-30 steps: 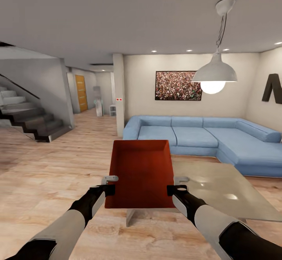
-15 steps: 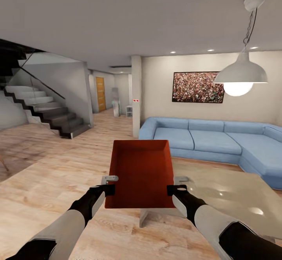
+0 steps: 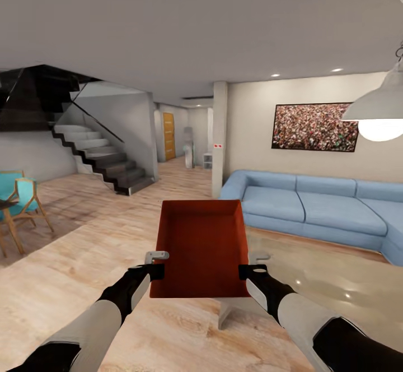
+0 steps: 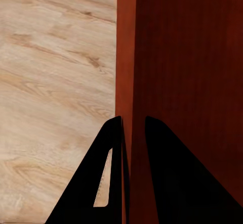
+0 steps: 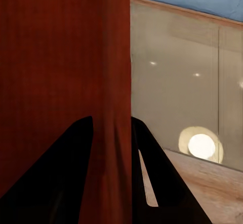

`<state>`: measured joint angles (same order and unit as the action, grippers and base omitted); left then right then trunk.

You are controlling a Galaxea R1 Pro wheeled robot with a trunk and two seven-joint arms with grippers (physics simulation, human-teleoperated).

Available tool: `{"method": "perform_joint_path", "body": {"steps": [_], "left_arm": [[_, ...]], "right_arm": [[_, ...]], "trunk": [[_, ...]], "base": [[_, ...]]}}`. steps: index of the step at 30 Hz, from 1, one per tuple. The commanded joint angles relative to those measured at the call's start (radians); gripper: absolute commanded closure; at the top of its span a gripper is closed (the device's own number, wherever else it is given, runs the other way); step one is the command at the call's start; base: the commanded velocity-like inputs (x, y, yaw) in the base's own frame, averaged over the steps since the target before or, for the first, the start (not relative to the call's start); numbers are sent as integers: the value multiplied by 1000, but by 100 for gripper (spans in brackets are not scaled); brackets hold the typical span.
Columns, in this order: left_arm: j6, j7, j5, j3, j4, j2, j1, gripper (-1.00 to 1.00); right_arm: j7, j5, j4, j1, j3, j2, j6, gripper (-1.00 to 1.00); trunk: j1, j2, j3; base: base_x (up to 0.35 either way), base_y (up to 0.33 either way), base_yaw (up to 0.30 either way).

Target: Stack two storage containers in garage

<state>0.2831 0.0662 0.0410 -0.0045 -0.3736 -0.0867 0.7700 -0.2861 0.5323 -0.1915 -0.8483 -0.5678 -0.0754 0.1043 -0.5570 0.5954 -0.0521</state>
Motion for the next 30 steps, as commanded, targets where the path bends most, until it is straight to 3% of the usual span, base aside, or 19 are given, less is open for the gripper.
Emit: {"method": "perform_joint_path", "body": {"steps": [1,30], "left_arm": [[5,9,13,1,1,-1,0,100],[5,9,12,1,-5,-2,0,100]], "right_arm": [[21,-1,-6,0,-20,0,6,100],[21,-1,-6,0,-20,0,7,100]], "trunk": [[0,1,0],[0,1,-21]], "base": [[0,0,291],[0,0,291]]}}
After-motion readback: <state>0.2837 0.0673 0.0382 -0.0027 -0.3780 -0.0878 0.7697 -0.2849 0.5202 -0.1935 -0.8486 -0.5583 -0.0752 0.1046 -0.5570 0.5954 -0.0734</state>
